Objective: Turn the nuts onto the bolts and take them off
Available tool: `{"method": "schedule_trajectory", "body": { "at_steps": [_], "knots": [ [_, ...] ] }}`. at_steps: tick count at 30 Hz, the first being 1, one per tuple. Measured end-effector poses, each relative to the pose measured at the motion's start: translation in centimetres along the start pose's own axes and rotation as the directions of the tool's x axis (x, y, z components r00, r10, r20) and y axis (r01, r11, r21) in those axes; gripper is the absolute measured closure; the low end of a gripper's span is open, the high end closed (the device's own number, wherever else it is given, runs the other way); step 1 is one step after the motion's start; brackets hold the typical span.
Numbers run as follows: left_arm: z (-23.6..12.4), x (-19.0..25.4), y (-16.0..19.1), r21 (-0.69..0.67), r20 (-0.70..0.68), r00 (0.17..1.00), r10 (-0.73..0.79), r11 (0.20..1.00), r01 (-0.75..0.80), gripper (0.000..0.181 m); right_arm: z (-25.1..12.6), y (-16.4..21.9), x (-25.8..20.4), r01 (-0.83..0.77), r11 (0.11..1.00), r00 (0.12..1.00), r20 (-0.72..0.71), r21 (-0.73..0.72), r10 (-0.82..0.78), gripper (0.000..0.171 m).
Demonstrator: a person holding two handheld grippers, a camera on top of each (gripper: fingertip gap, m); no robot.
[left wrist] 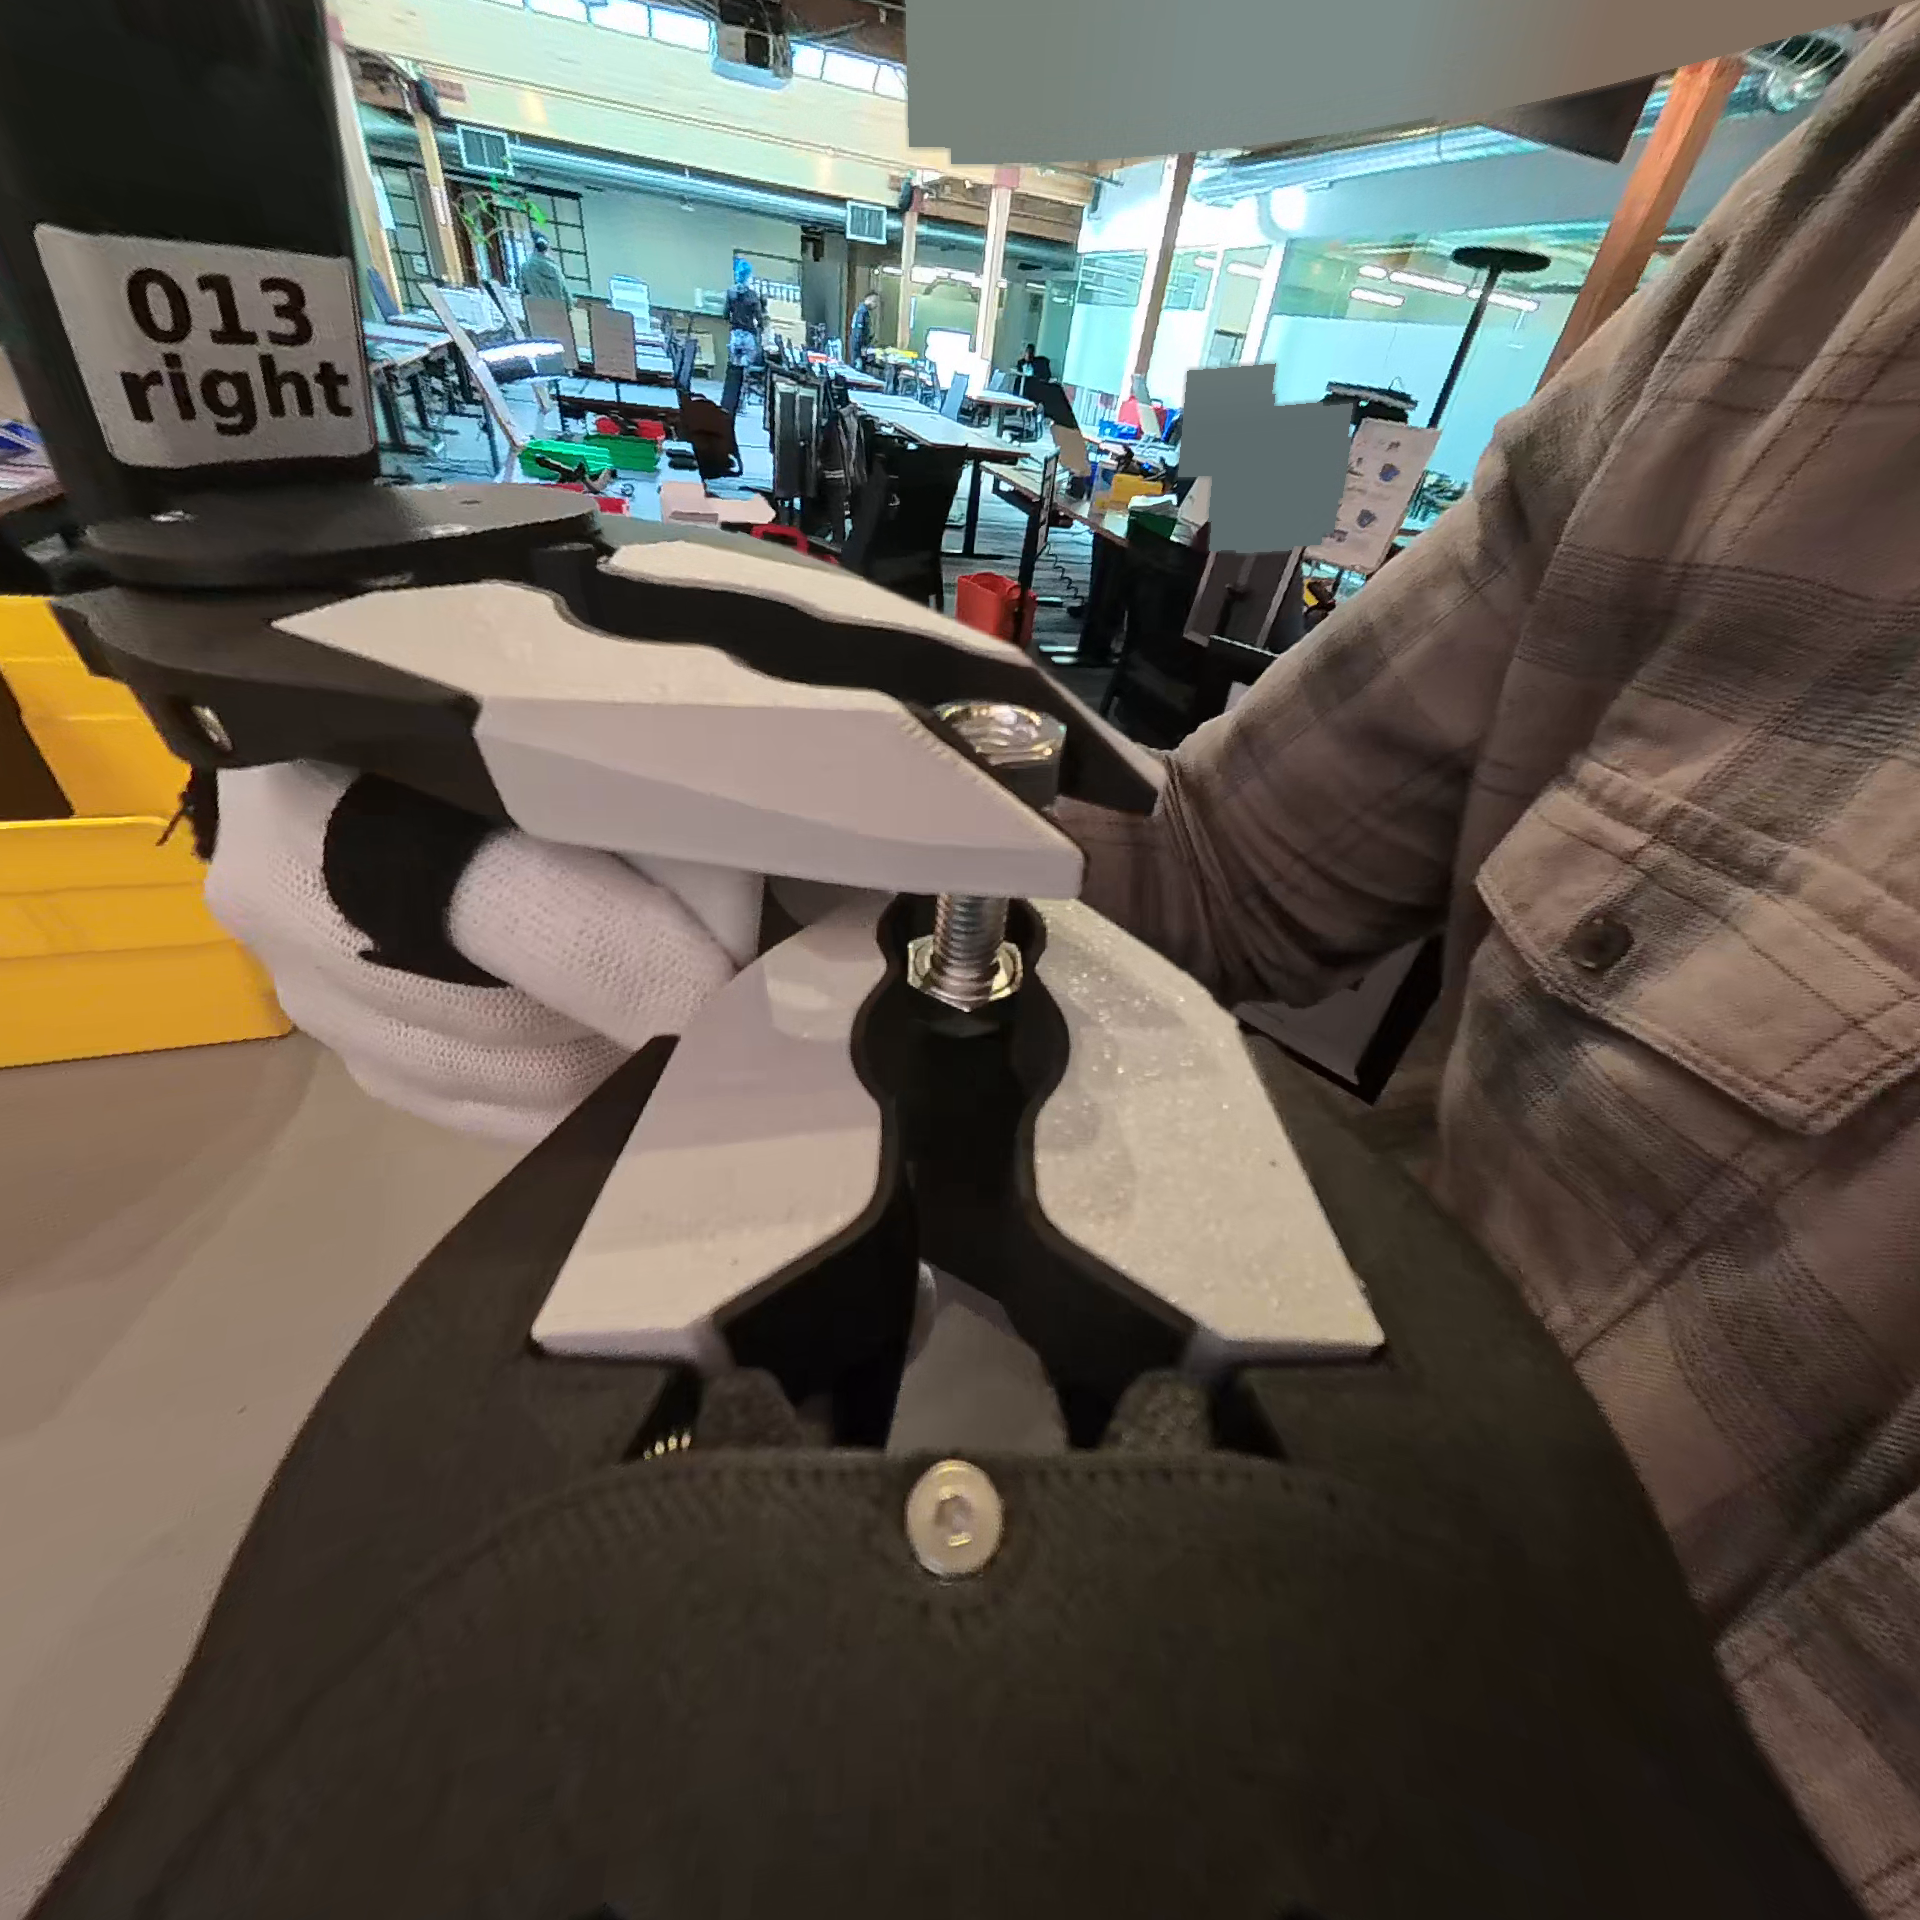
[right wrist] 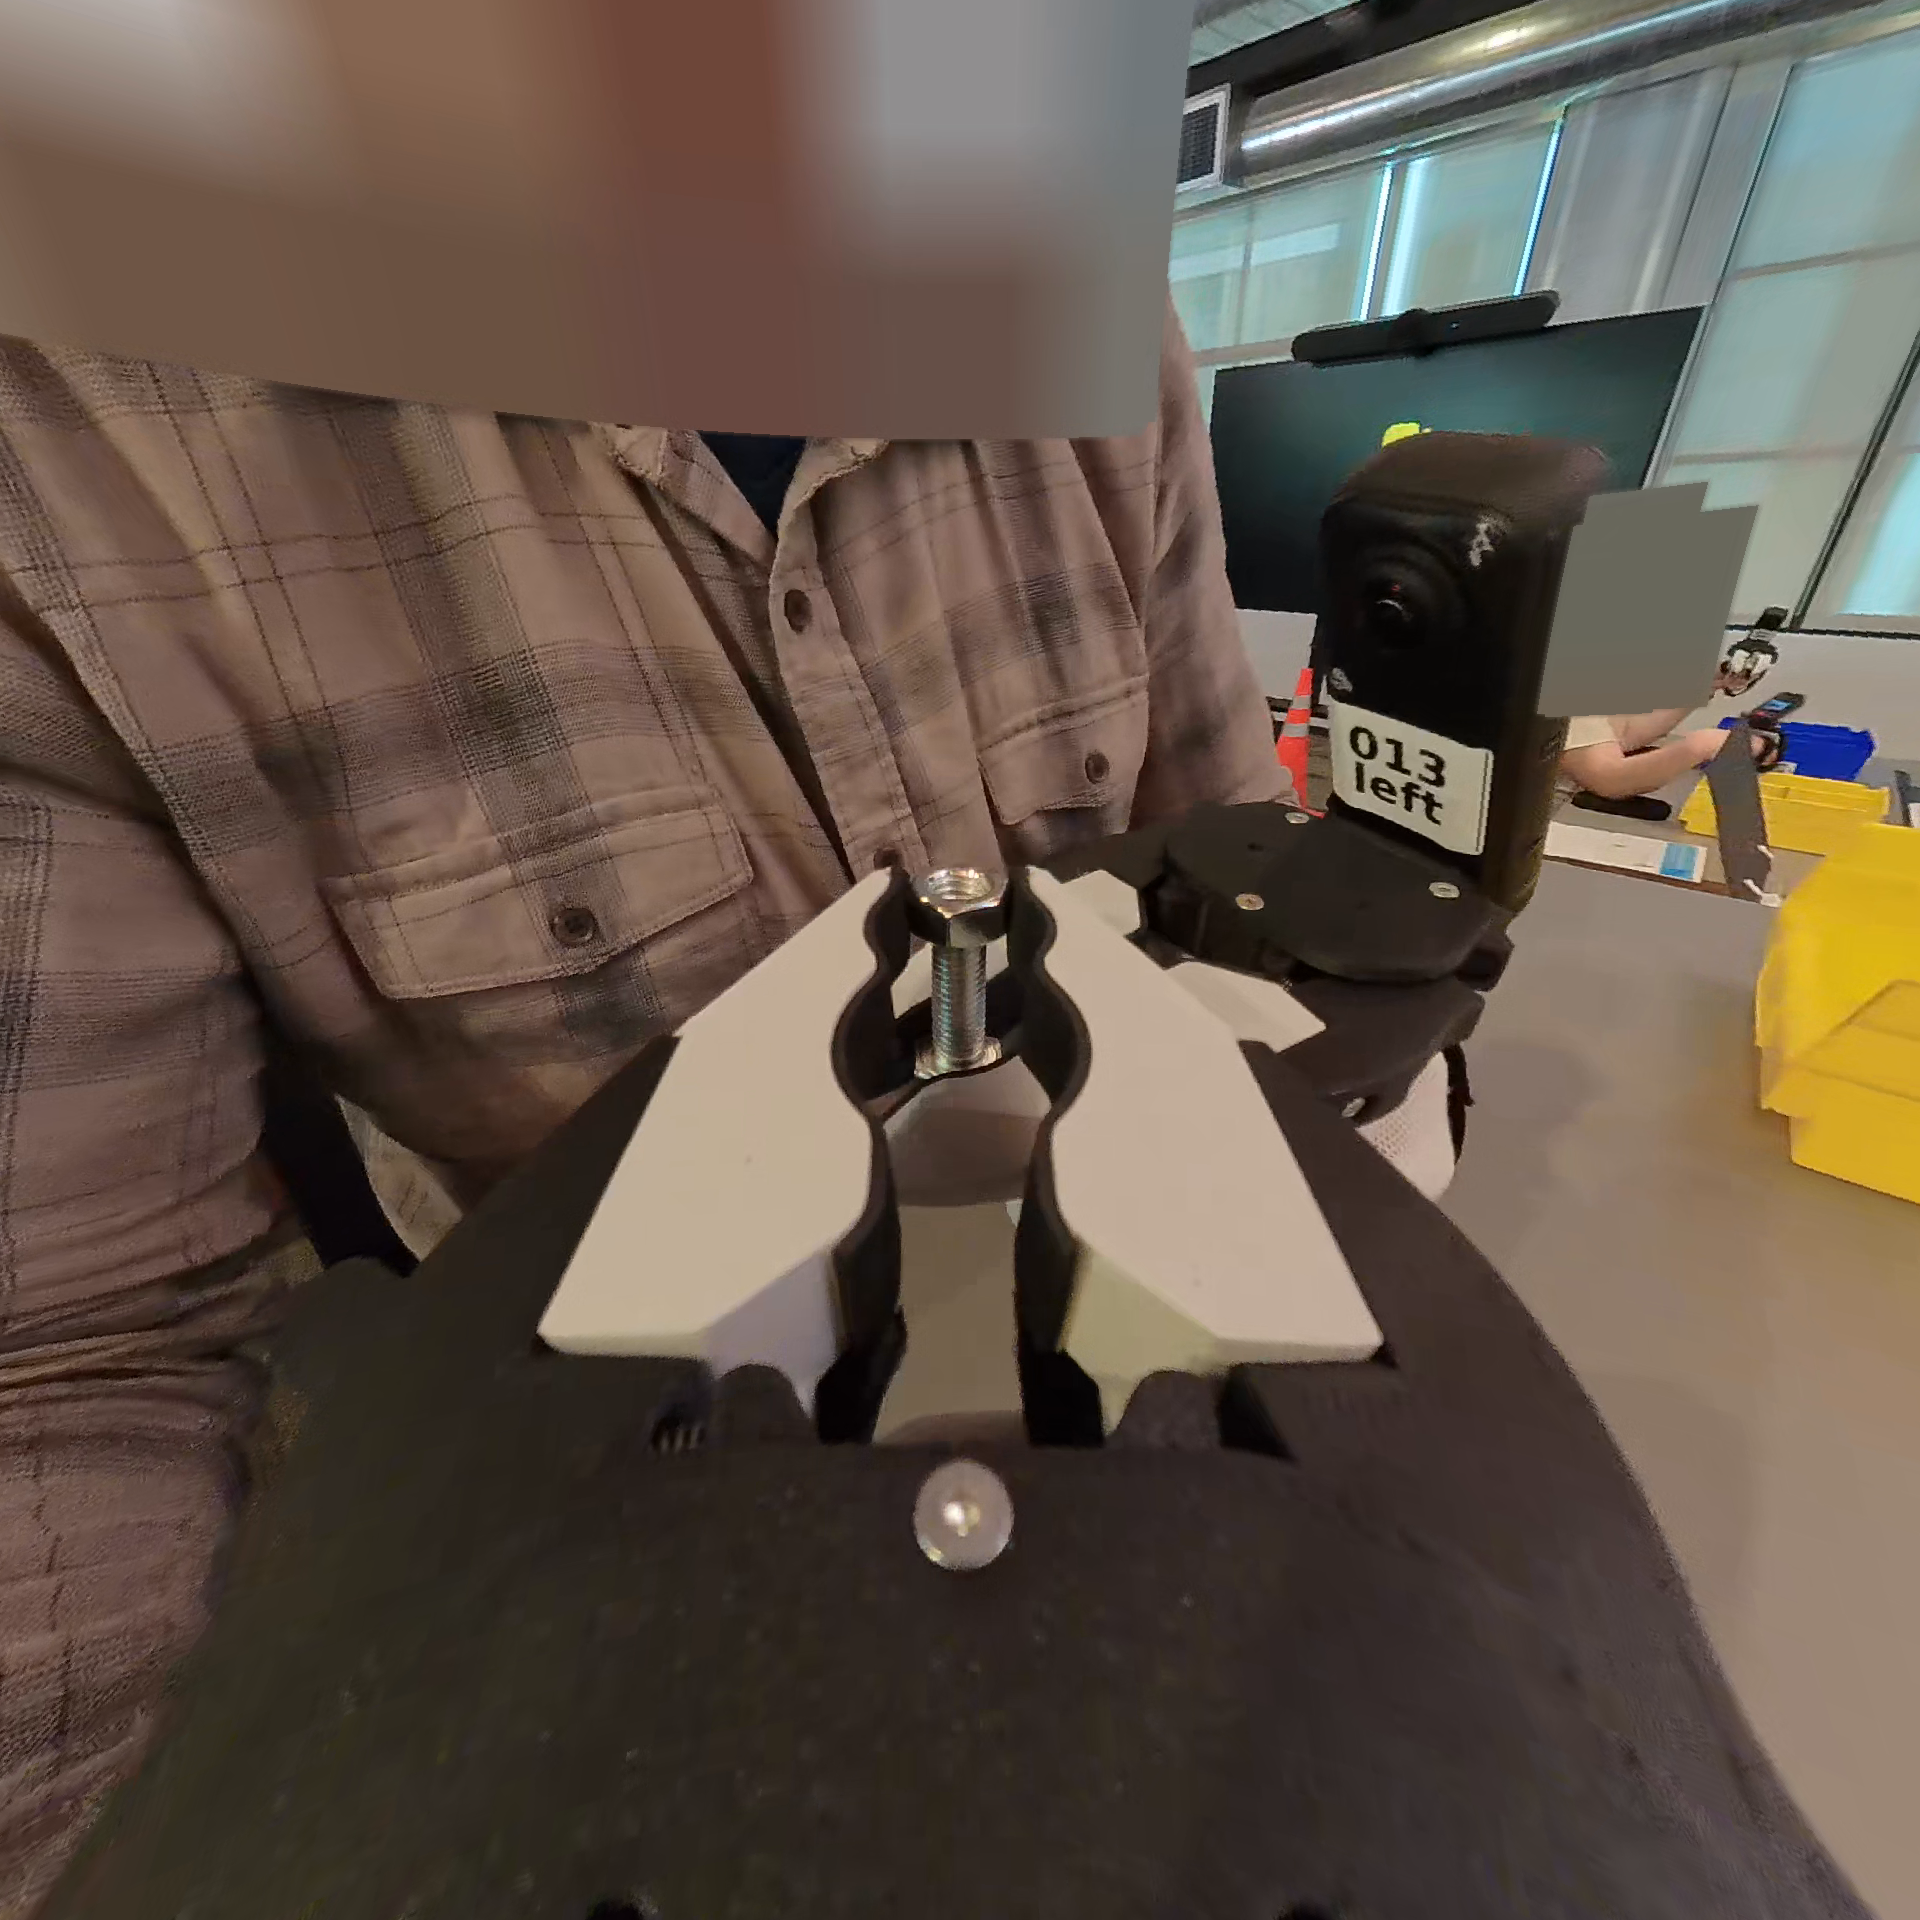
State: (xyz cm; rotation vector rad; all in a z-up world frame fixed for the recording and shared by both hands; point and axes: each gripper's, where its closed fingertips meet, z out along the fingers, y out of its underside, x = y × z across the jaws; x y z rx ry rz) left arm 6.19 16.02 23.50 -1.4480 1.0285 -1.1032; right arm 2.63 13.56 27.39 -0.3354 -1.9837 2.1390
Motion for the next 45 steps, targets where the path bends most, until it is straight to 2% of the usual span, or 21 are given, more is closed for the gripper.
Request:
{"method": "schedule_trajectory", "body": {
  "at_steps": [5,7,8,10,12,14,18,23,26,28,30,33,36,41,45],
  "knots": [
    [0.0,-0.1,0.1,-0.004,0.006,1.000,0.001,1.000,-0.001,0.165,-0.1,0.1,0.1,0.010,1.000,1.000,-0.015,0.024,-0.010,0.154],
    [-0.2,-0.5,0.0,0.000,0.026,1.000,-0.002,1.000,0.002,0.166,-0.5,-0.3,0.7,0.027,0.999,0.996,-0.086,0.033,-0.024,0.151],
    [-0.3,-1.1,0.1,-0.015,0.064,0.998,0.014,1.000,-0.013,0.166,-0.7,-0.6,1.2,0.036,0.998,0.988,-0.148,0.042,-0.029,0.136],
    [-0.6,-2.3,0.4,-0.034,0.128,0.991,0.032,0.999,-0.028,0.166,-1.1,-1.0,2.3,0.064,0.998,0.954,-0.296,0.014,-0.057,0.123],
    [-0.9,-3.5,0.6,-0.050,0.201,0.979,0.047,0.998,-0.037,0.166,-2.0,-0.8,3.9,0.066,0.996,0.867,-0.490,-0.062,-0.088,0.118],
    [-1.3,-4.7,0.6,-0.059,0.278,0.959,0.061,0.997,-0.047,0.166,-3.0,-0.5,5.0,0.064,0.991,0.744,-0.655,-0.121,-0.129,0.118],
    [-2.0,-6.8,0.9,-0.076,0.406,0.910,0.087,0.995,-0.061,0.166,-5.2,-0.7,6.2,0.065,0.992,0.455,-0.882,-0.104,-0.122,0.123],
    [-2.3,-7.7,1.1,-0.080,0.465,0.881,0.084,0.995,-0.052,0.166,-5.9,0.3,6.8,0.067,0.992,0.169,-0.979,-0.104,-0.114,0.126],
    [-2.4,-7.9,1.1,-0.082,0.482,0.872,0.086,0.995,-0.053,0.166,-6.7,0.6,7.1,0.054,0.991,-0.006,-0.992,-0.123,-0.122,0.146],
    [-2.5,-8.0,1.0,-0.079,0.492,0.867,0.085,0.995,-0.053,0.166,-6.9,0.5,7.0,0.070,0.990,-0.073,-0.990,-0.123,-0.118,0.154],
    [-2.5,-7.9,0.9,-0.076,0.487,0.869,0.085,0.996,-0.055,0.166,-6.9,0.4,6.9,0.088,0.989,-0.105,-0.988,-0.122,-0.112,0.155],
    [-2.4,-7.7,0.9,-0.074,0.470,0.879,0.080,0.996,-0.051,0.166,-6.7,0.3,6.7,0.118,0.989,-0.069,-0.994,-0.090,-0.082,0.155],
    [-2.3,-7.2,0.6,-0.047,0.430,0.901,0.055,0.998,-0.039,0.166,-6.3,0.2,6.5,0.131,0.991,0.058,-0.998,-0.030,-0.038,0.155],
    [-1.6,-5.4,0.1,-0.025,0.308,0.951,0.027,0.999,-0.020,0.166,-4.7,-0.4,5.2,0.140,0.990,0.412,-0.910,0.003,-0.055,0.155],
    [-1.0,-3.2,-0.1,-0.018,0.163,0.986,0.015,1.000,-0.012,0.166,-2.9,-0.6,3.3,0.138,0.990,0.702,-0.705,-0.006,-0.102,0.155]
  ]
}}
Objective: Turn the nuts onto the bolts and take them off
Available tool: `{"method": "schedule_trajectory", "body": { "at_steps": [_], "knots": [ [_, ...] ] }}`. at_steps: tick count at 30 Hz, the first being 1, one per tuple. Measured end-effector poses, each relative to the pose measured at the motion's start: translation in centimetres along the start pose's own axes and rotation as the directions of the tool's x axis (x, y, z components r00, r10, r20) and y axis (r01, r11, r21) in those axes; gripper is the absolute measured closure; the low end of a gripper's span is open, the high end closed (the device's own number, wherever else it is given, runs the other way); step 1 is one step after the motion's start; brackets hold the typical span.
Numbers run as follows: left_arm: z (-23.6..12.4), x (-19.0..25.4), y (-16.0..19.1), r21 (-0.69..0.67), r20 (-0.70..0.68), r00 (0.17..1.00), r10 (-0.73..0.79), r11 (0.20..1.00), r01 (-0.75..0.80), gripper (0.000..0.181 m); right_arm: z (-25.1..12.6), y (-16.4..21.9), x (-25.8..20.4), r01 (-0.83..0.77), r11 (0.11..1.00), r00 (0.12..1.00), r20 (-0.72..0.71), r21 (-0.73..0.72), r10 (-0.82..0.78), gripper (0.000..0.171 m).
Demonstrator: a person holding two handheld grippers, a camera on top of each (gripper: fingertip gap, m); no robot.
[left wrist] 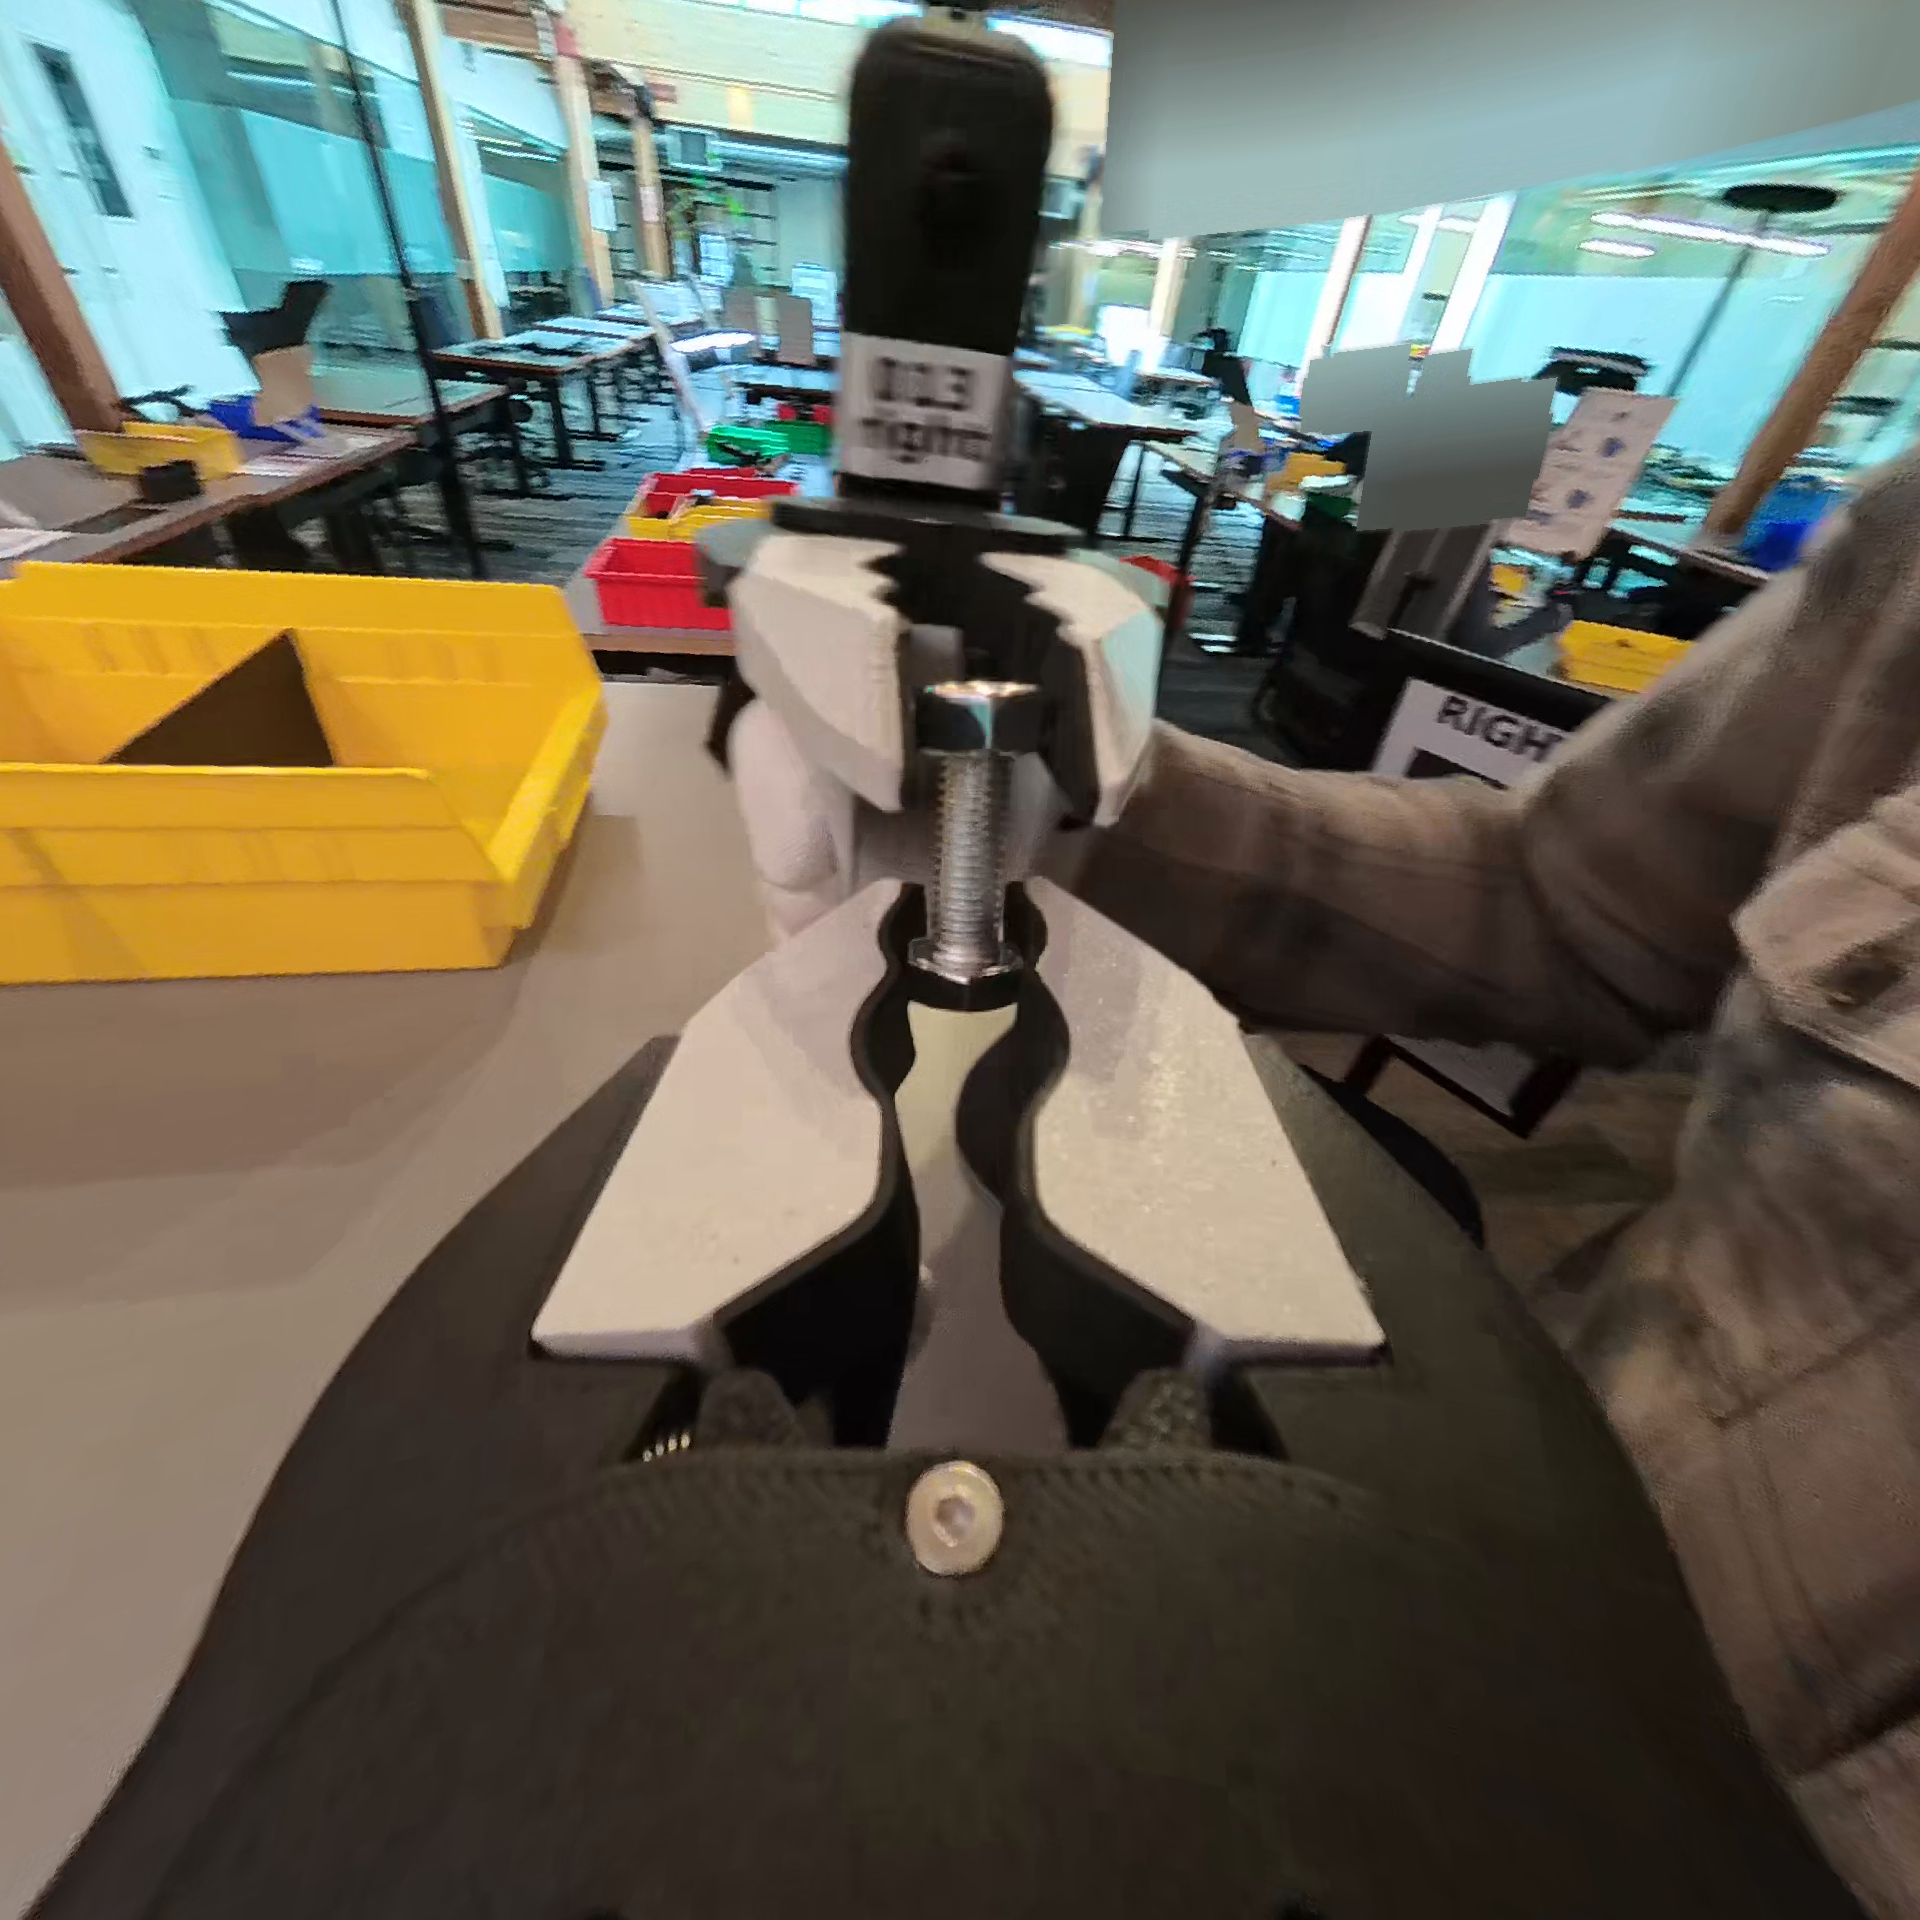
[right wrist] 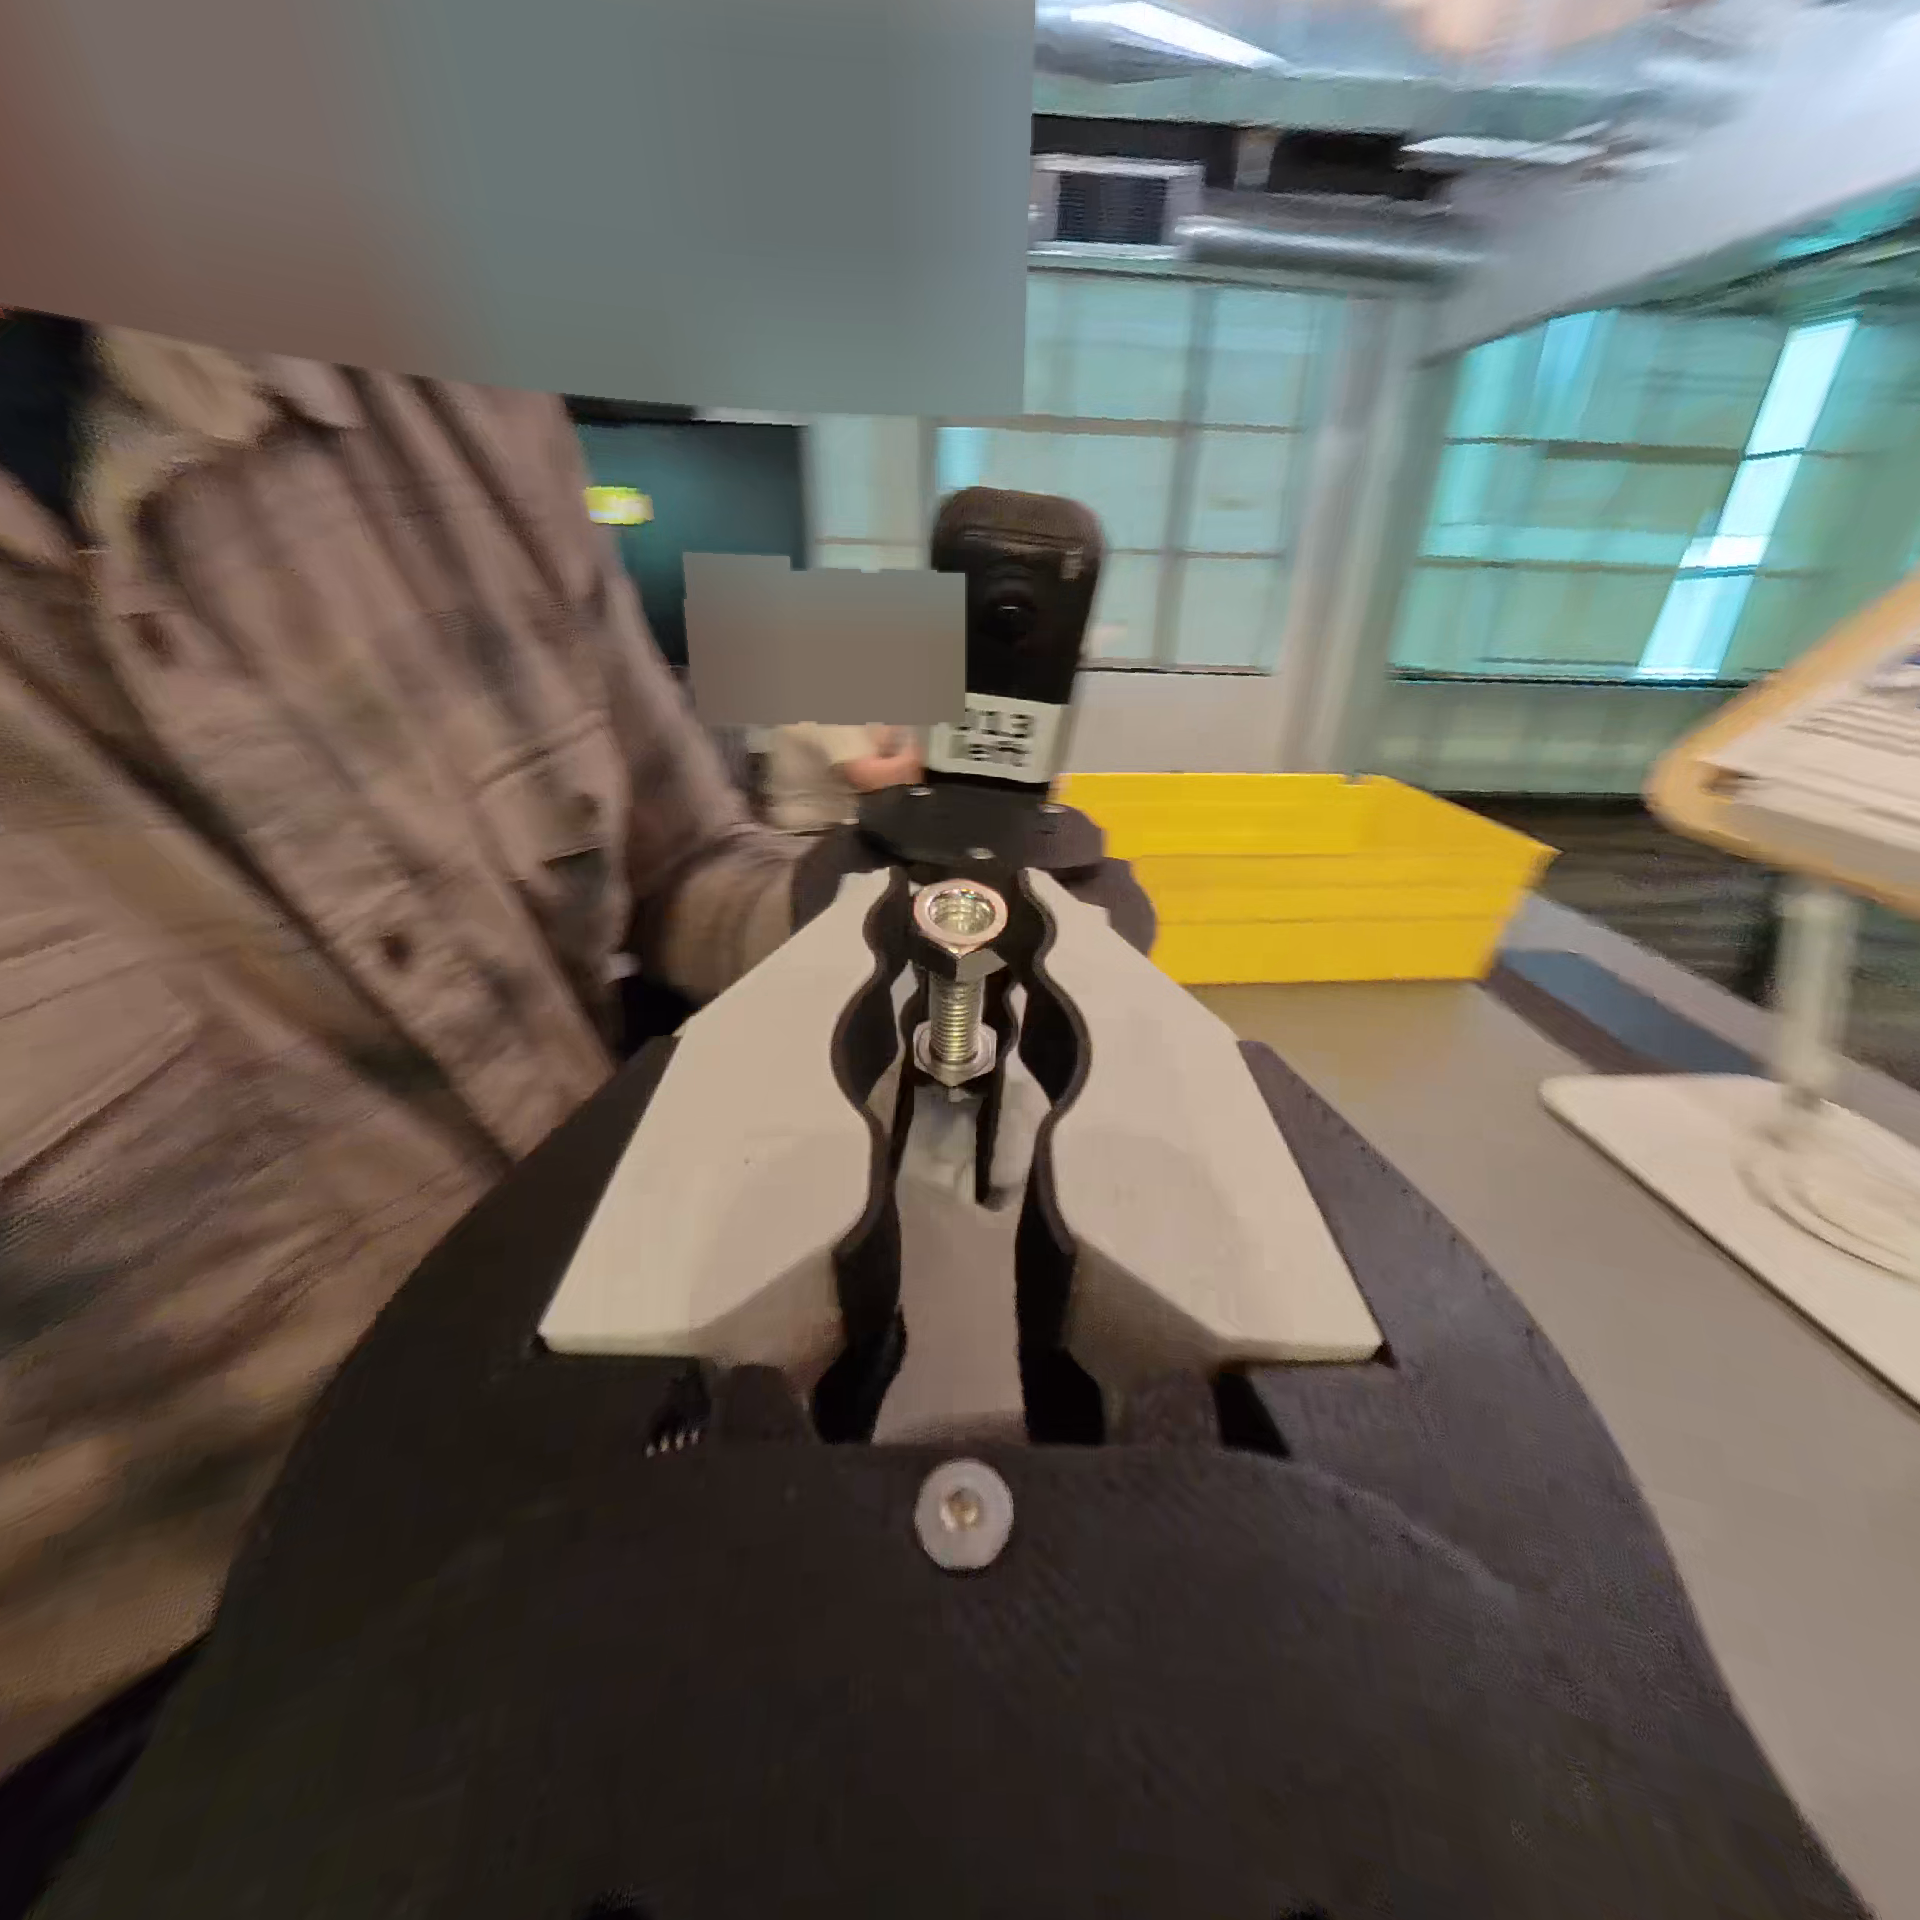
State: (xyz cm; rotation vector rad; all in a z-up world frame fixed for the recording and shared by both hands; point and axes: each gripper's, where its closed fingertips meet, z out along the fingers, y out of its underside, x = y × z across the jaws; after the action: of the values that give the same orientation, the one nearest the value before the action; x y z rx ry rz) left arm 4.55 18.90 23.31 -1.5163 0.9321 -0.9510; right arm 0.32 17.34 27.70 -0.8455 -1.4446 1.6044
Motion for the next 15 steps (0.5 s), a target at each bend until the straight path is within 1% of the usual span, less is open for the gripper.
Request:
{"method": "schedule_trajectory", "body": {
  "at_steps": [3,5,9,12,15],
  "knots": [
    [0.1,1.2,-0.1,0.004,-0.083,0.996,-0.028,1.000,0.028,0.166,0.1,-0.2,-1.4,-0.020,1.000,0.973,0.231,-0.014,0.023,0.155],
    [0.0,1.5,-0.2,0.011,-0.111,0.993,-0.046,0.999,0.047,0.166,0.3,-0.3,-1.9,-0.025,0.999,0.938,0.345,-0.023,0.031,0.155],
    [0.1,2.9,-0.1,-0.002,-0.206,0.976,-0.072,0.997,0.073,0.165,0.2,-0.3,-3.3,-0.067,0.996,0.824,0.559,-0.059,0.089,0.155],
    [0.1,3.7,0.4,-0.019,-0.259,0.962,-0.085,0.996,0.083,0.165,0.2,0.2,-4.2,-0.049,0.993,0.745,0.658,-0.106,0.107,0.154],
    [0.0,3.6,0.5,-0.023,-0.251,0.965,-0.073,0.997,0.069,0.166,0.3,0.3,-4.2,-0.046,0.993,0.721,0.684,-0.109,0.108,0.154]
  ]
}}
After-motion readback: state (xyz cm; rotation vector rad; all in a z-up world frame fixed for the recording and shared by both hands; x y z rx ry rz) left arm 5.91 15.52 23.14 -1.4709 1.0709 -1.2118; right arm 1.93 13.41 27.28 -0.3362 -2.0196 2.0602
